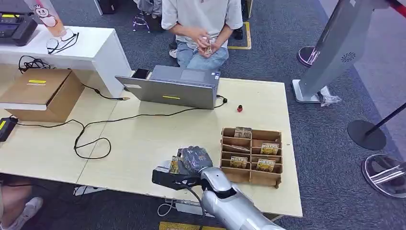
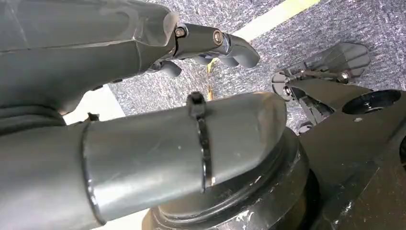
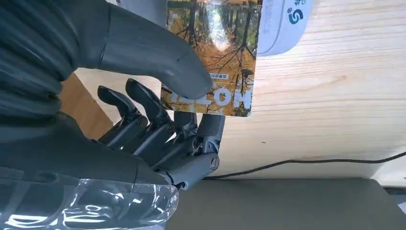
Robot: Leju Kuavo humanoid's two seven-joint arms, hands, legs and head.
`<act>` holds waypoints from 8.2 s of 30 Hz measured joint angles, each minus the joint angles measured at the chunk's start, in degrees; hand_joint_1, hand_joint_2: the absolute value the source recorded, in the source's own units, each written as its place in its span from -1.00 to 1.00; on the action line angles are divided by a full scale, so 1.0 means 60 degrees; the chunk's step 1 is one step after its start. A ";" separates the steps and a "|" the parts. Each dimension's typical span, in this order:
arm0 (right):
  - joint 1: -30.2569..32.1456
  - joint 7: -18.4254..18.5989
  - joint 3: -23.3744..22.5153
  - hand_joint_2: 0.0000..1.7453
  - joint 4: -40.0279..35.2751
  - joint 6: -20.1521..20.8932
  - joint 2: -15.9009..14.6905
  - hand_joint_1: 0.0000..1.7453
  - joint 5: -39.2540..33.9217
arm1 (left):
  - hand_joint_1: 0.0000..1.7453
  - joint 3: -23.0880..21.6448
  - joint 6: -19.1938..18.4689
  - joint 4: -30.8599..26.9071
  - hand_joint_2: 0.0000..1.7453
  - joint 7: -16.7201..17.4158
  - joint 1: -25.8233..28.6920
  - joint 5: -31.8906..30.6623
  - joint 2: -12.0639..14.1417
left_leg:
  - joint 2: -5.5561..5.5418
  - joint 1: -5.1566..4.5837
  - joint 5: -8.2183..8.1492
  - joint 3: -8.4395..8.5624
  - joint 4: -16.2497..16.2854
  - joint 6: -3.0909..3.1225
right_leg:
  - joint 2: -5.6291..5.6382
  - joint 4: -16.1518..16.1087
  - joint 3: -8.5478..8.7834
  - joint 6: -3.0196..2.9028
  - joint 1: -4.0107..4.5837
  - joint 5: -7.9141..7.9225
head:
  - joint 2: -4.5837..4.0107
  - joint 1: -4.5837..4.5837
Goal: Pass the card to the sensor for recognition and then transmit it.
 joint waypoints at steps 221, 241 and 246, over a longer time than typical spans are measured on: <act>-0.3694 0.0448 -0.3056 -1.00 0.0190 -0.3173 -0.0612 -1.00 0.1734 | -1.00 -0.1625 -0.0157 -0.0069 -1.00 -0.0189 -0.0065 0.0365 0.0313 | 0.0000 0.0000 0.0029 0.0001 0.0001 -0.0003 | 0.0002 0.0005 -0.0001 -0.0007 0.0000 0.0027 | 0.0000 0.0000; -0.3689 -0.0343 -0.3078 -1.00 0.0073 -0.3570 -0.0612 -1.00 0.1712 | -1.00 -0.1865 -0.0149 -0.0051 -1.00 -0.0277 -0.0064 0.0696 0.0372 | 0.0000 0.0000 0.0031 0.0001 0.0001 -0.0006 | 0.0001 0.0006 -0.0002 -0.0007 0.0000 0.0028 | 0.0000 0.0000; -0.3427 -0.0951 -0.3063 -1.00 -0.0474 -0.3493 -0.0645 -1.00 0.1501 | -1.00 -0.1865 -0.0127 -0.0051 -1.00 -0.0339 -0.0035 0.0835 0.0419 | 0.0000 0.0001 0.0031 0.0001 0.0001 -0.0007 | 0.0002 0.0005 -0.0004 -0.0007 0.0001 0.0028 | 0.0000 0.0000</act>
